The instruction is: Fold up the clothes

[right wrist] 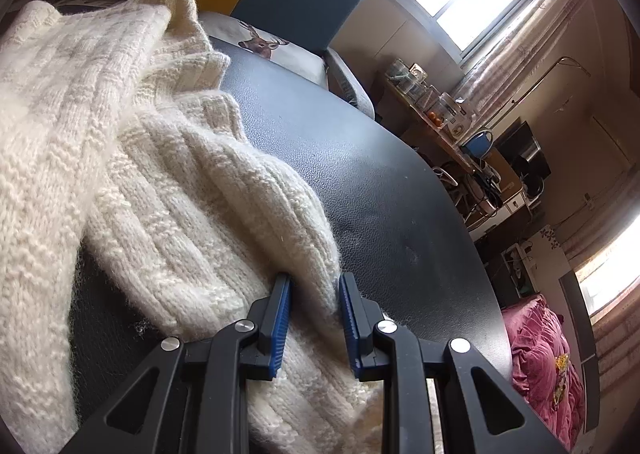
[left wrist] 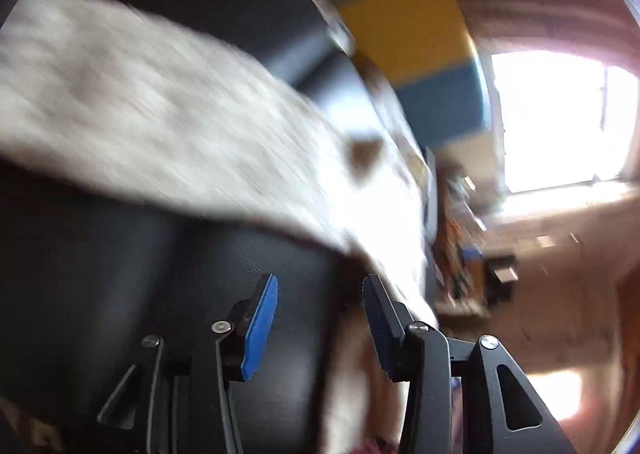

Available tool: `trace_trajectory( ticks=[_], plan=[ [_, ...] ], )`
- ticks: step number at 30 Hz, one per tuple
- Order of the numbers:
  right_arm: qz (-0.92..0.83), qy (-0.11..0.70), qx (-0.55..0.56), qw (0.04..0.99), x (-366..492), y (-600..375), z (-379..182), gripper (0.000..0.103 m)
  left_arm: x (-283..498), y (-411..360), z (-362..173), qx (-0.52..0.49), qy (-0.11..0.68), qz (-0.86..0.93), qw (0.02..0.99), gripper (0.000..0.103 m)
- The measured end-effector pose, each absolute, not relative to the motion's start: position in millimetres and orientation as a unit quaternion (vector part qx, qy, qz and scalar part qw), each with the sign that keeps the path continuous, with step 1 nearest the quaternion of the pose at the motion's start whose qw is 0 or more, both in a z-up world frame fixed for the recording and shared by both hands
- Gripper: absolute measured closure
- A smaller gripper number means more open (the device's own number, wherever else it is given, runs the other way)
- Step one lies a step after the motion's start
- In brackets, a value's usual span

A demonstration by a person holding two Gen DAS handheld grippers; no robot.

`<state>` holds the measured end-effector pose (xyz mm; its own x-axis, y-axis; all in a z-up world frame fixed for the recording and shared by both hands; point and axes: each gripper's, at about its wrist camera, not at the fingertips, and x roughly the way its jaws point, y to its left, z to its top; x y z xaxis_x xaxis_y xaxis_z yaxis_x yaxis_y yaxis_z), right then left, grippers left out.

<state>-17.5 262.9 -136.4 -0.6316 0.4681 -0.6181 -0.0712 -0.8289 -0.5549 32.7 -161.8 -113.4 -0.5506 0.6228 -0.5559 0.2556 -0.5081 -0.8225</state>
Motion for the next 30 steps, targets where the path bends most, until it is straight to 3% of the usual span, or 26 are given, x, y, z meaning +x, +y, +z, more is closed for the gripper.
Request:
trace_trajectory(
  ticks=[4,8,12,14,15,16,24,25,30],
  plan=[
    [0.871,-0.242,-0.398,0.153,-15.8,264.8,-135.8,0.079,11.0,-79.1,-106.2,-0.493,-0.434,0.727,0.200,0.053],
    [0.872,-0.244,-0.396,0.154,-15.3,263.9,-136.2,0.079,0.5,-41.2,-87.1,-0.498,-0.382,0.750,0.209,0.043],
    [0.871,-0.249,-0.393,0.156,-15.1,262.9,-137.2,0.079,2.7,-25.4,-87.1,-0.496,-0.371,0.760,0.199,0.042],
    [0.871,-0.250,-0.392,0.156,-15.2,263.3,-137.3,0.079,-6.8,-24.0,-87.7,-0.491,-0.362,0.767,0.201,0.051],
    [0.872,-0.249,-0.392,0.155,-15.1,263.6,-137.2,0.079,-14.1,-23.1,-88.6,-0.491,-0.358,0.768,0.200,0.062],
    [0.872,-0.249,-0.392,0.155,-15.1,263.8,-137.2,0.079,-12.2,-31.7,-90.3,-0.493,-0.361,0.765,0.203,0.085],
    [0.872,-0.250,-0.391,0.156,-14.6,264.1,-137.2,0.079,-17.0,-74.7,-32.9,-0.412,-0.375,0.799,0.227,0.096],
    [0.872,-0.251,-0.391,0.156,-14.4,263.8,-137.3,0.079,-16.8,-84.2,-25.4,-0.402,-0.374,0.806,0.223,0.101],
    [0.871,-0.256,-0.389,0.158,-15.3,262.6,-138.1,0.079,-24.3,-140.8,-34.2,-0.404,-0.359,0.829,0.142,0.103]
  ],
)
